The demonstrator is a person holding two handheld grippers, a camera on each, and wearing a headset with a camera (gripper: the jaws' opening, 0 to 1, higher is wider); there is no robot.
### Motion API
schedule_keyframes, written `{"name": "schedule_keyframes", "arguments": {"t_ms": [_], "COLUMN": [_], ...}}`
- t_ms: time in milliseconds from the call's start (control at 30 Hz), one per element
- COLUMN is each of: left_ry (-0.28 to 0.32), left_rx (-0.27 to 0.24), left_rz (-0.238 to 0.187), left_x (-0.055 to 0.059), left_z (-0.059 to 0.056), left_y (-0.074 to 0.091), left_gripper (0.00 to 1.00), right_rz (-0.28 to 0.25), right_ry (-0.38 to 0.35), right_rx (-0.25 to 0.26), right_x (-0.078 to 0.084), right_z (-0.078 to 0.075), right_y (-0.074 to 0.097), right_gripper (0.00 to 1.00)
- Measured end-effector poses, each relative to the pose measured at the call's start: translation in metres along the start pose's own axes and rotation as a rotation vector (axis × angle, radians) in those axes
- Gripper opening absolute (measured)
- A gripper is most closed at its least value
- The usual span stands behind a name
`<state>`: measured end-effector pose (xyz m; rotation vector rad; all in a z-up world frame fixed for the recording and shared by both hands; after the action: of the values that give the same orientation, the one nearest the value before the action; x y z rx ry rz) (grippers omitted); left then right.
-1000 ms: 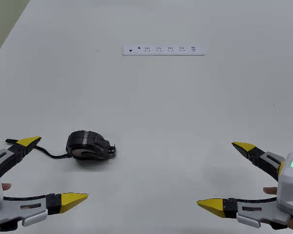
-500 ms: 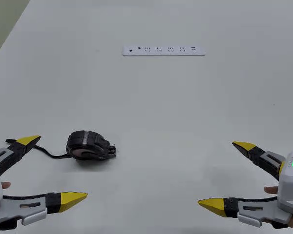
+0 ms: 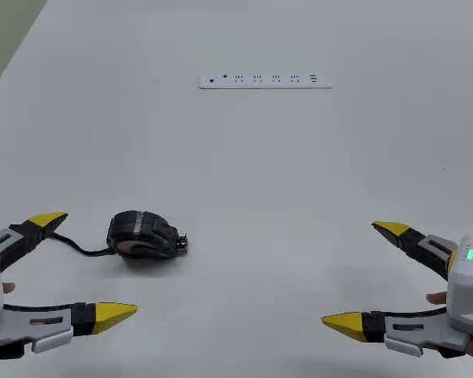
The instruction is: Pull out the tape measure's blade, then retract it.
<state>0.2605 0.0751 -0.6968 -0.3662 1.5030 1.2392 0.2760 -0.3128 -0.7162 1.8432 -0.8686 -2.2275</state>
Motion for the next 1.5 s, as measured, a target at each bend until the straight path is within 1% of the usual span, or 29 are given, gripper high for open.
{"name": "schedule_keyframes", "arguments": {"t_ms": [367,600,733,867,967,1100,1267,1367,1433,1500], "left_ry": [-0.039,-0.089,-0.100,-0.128,-0.169,-0.190,-0.235,-0.260,-0.281,-0.300], "left_rx": [0.042,0.084,0.105,0.120,0.139,0.164,0.192,0.215,0.234,0.243], "left_rz": [0.019,0.047,0.082,0.100,0.113,0.126,0.152,0.170,0.193,0.205], "left_x": [-0.005,-0.007,-0.007,-0.007,-0.007,-0.007,-0.008,-0.009,-0.008,-0.008], "left_z": [0.005,0.010,0.014,0.018,0.020,0.023,0.026,0.027,0.028,0.029], "left_y": [-0.013,-0.019,-0.024,-0.029,-0.033,-0.039,-0.047,-0.050,-0.052,-0.055], "left_gripper": [0.90,0.81,0.77,0.73,0.69,0.63,0.58,0.54,0.50,0.48], "right_rz": [0.025,0.048,0.055,0.054,0.054,0.054,0.057,0.060,0.064,0.070], "right_ry": [0.057,0.092,0.103,0.111,0.124,0.142,0.169,0.183,0.193,0.204], "right_rx": [-0.039,-0.072,-0.094,-0.109,-0.126,-0.147,-0.178,-0.197,-0.211,-0.231], "right_x": [-0.008,-0.011,-0.015,-0.018,-0.022,-0.027,-0.033,-0.036,-0.037,-0.038], "right_z": [-0.011,-0.018,-0.022,-0.025,-0.026,-0.029,-0.032,-0.033,-0.033,-0.033], "right_y": [-0.012,-0.021,-0.028,-0.034,-0.041,-0.049,-0.060,-0.067,-0.071,-0.076], "right_gripper": [0.89,0.85,0.81,0.78,0.76,0.74,0.69,0.66,0.65,0.62]}}
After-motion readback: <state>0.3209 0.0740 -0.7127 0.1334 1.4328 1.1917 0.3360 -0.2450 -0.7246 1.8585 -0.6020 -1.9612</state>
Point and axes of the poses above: the centre of the closed fingertips' face, and the gripper's own axes: y roughly backward along the fingers, z roughly to its left, x roughly out of its underside, the point moved 8 cm from there along y, roughly backward along the fingers, and after that the axes turned 13 degrees about -x, right-handed, at the moved point
